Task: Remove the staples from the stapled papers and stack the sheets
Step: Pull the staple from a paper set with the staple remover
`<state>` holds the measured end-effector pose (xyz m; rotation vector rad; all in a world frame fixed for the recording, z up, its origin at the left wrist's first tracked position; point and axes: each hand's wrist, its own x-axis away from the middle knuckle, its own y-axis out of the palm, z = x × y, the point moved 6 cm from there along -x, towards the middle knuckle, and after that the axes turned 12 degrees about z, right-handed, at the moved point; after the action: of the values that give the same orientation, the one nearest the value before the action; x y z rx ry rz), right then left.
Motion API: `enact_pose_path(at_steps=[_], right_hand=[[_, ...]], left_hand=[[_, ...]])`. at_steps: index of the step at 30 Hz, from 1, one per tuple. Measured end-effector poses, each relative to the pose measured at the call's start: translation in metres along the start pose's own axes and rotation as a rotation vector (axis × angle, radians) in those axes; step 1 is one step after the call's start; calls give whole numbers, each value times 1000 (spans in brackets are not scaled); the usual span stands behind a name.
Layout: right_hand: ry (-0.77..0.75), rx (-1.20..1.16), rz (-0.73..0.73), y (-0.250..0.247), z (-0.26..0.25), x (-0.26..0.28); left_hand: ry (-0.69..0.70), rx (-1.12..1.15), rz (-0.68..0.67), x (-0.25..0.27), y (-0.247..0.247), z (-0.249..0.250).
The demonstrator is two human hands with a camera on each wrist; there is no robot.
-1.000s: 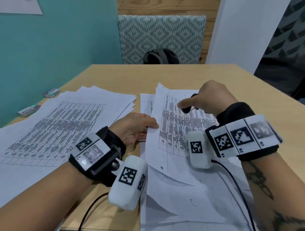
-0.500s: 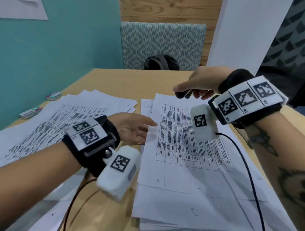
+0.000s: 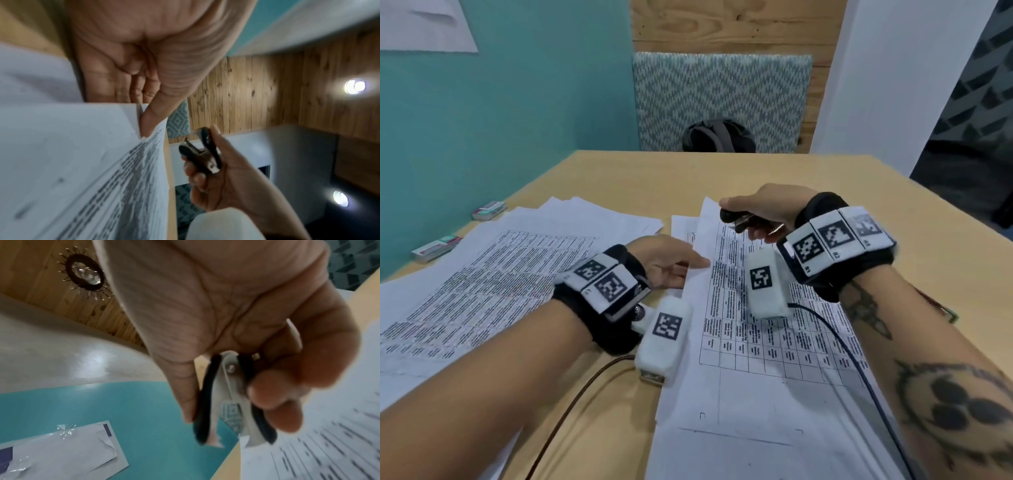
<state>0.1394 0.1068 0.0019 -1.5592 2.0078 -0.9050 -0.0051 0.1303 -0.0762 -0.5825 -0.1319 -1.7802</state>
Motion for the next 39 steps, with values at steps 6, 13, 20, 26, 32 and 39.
enact_pose_path(at_steps=[6,13,20,26,32,39], right_hand=[[40,92,-61,14,11,-6],[71,79,-105,24,11,-9],[42,121,-79,37,8,-15],[-15,172,-59,39,2,-19],[-28,180,-67,43,0,-19],[-40,185,-57,44,-4,-16]], left_hand=[[4,115,-97,-2,-4,-5],[58,144,-88,-2,-5,-3],[63,238,-79,-7,-1,1],[19,361,3,-11,-3,-3],[-2,449,-26,-15,-6,-4],[-6,496,-30,-12,-6,-5]])
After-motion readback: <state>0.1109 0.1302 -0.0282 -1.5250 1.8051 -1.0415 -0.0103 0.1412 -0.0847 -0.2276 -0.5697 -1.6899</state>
